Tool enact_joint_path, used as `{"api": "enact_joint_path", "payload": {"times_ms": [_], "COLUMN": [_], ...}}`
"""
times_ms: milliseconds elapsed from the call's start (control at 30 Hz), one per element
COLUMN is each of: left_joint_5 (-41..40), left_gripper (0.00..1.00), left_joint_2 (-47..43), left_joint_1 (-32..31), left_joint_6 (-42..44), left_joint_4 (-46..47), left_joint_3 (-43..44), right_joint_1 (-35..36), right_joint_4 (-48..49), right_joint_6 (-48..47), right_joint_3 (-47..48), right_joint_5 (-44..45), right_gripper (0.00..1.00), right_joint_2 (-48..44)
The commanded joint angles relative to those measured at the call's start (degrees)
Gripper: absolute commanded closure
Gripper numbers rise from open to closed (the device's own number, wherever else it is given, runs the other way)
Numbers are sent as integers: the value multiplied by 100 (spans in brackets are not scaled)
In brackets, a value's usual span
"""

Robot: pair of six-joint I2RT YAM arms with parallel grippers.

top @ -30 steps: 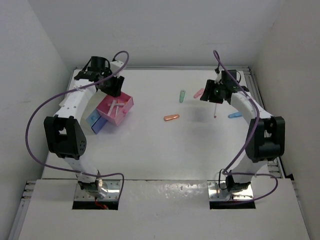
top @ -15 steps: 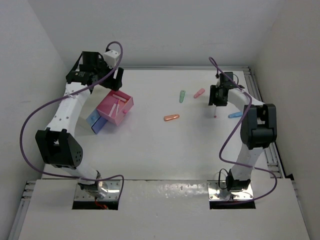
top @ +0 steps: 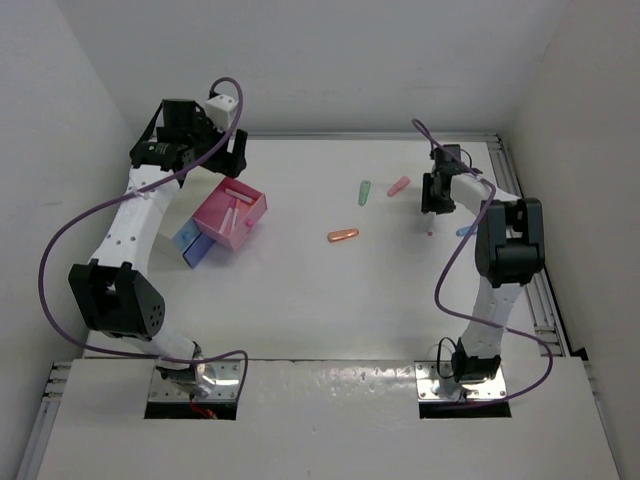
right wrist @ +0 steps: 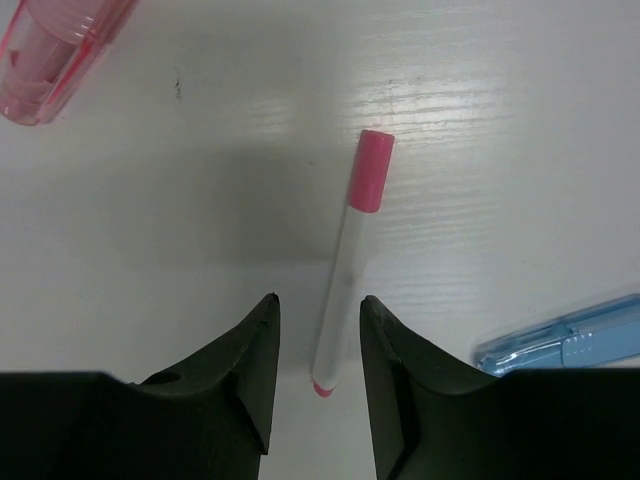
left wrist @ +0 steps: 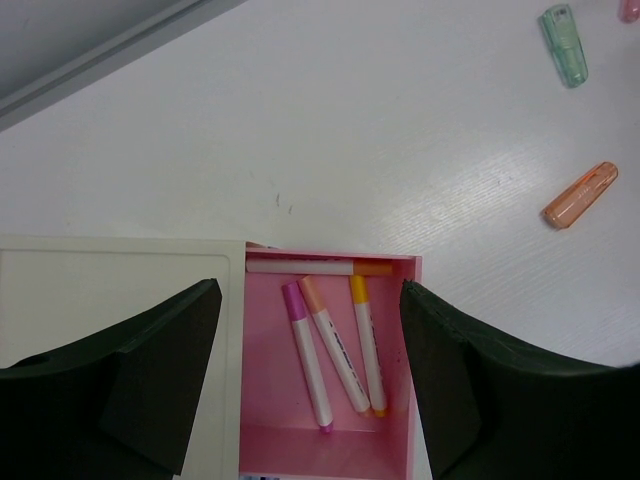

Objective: Sort the stationery into containers
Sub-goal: Pick up the pen from the center of the board.

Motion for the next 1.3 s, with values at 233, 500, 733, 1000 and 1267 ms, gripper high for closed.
{"api": "enact_joint_path", "payload": {"times_ms": [233, 500, 733, 1000, 1267], "left_joint_5": [21, -23, 3, 1284, 3166], "left_gripper": [21, 21, 21, 18, 16], "left_joint_2": [35, 79, -79, -1175, -1714], "left_joint_1": [-76, -76, -15, 284, 196], "left_joint_6": [-64, -29, -160, -1256, -3812], "left_joint_4": [105, 52, 201, 1738, 3874], "left_joint_3": [228, 245, 149, -1018, -2558], "right_joint_1": [-64, -64, -56, 32, 1270], "right_joint_4": [-449, -652, -819, -908, 709], "right_joint_6": [-372, -557, -557, -311, 1033], "right_joint_3": [604, 771, 824, 939, 174], "right_joint_5": [141, 97, -281, -1587, -3593], "right_gripper": [66, 75, 100, 100, 100], "right_joint_2": [494, 749, 591, -733, -2238]}}
